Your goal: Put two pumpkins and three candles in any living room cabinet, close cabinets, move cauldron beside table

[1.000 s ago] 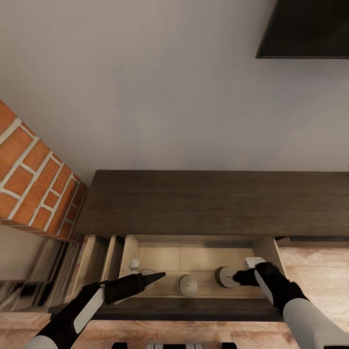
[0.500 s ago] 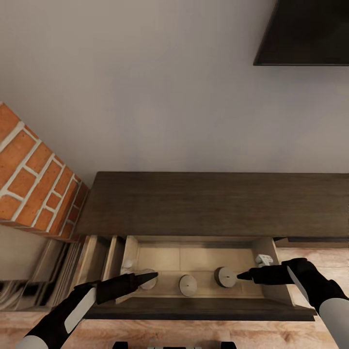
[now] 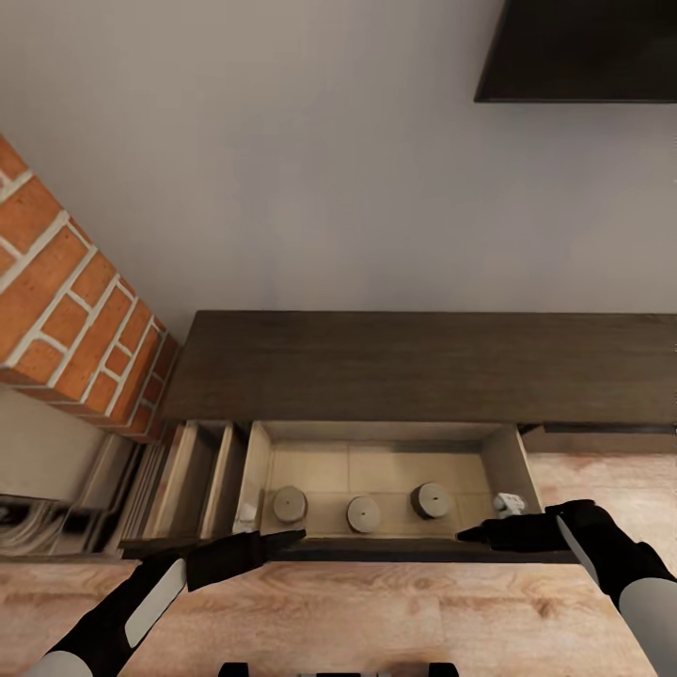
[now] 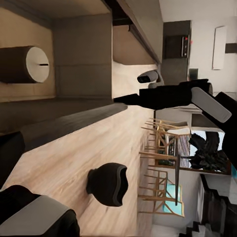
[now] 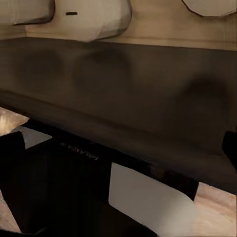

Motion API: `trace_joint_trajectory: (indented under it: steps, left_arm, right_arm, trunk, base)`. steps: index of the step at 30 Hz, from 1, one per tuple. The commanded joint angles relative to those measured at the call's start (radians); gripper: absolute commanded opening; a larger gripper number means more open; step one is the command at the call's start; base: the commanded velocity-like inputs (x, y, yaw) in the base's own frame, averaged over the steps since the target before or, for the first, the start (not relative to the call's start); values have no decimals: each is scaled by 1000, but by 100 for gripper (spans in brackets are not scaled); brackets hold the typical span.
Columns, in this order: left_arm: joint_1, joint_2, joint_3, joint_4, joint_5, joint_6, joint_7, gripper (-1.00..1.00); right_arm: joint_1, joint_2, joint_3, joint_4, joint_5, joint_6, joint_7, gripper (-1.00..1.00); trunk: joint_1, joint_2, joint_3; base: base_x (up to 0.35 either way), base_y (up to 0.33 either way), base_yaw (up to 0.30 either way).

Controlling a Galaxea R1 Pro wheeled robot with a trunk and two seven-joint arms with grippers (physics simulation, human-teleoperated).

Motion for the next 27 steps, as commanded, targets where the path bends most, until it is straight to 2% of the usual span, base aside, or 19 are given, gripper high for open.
trace_joint_trajectory:
  steps: [1,4,9,12,14,15,19,24,26,27]
  left_arm:
    - [0,0,0,-1,-1,0,-1,100]
    - [0,2,1,-4,-1,-1,-1,100]
    - [0,3,1,-9,-1,-1,-2,100]
    - [0,3,1,-11,-2,-1,-3,100]
    - [0,3,1,-11,-2,-2,-3,100]
    - [0,3,0,-12,-2,-1,-4,100]
    - [0,3,-1,-13,-2,1,-4,100]
    - [1,1,-5,-4,-7,-1,0,100]
    - [1,-2,-15,1,-43,-1,1,100]
    - [2,-3,-20,15,-83,-1,2,100]
  right_arm:
    - [0,-2,0,0,1,0,39,100]
    - [0,-4,7,0,3,1,108,100]
    - [0,-1,23,0,3,1,138,100]
    - [0,-4,72,0,3,3,141,100]
    - [0,-4,120,0,2,5,143,100]
    - [0,-5,161,0,1,7,151,100]
    - [0,-4,193,0,3,8,186,100]
    - [0,2,203,9,20,1,177,100]
    - [7,4,204,16,50,-9,139,100]
    - [11,6,204,19,69,-33,97,100]
  trunk:
    - [0,0,0]
    - [0,0,0]
    - [0,0,0]
    - [0,0,0]
    - [0,0,0]
    - [0,0,0]
    - [0,0,0]
    - [0,0,0]
    - [0,0,0]
    - [0,0,0]
  base:
    - [-71,0,0]
    - [-41,0,0]
    - [-166,0,0]
    - [-61,0,0]
    - [-19,0,0]
    - [-81,0,0]
    - [-188,0,0]
    - [-58,0,0]
    - [-8,0,0]
    - [-3,0,0]
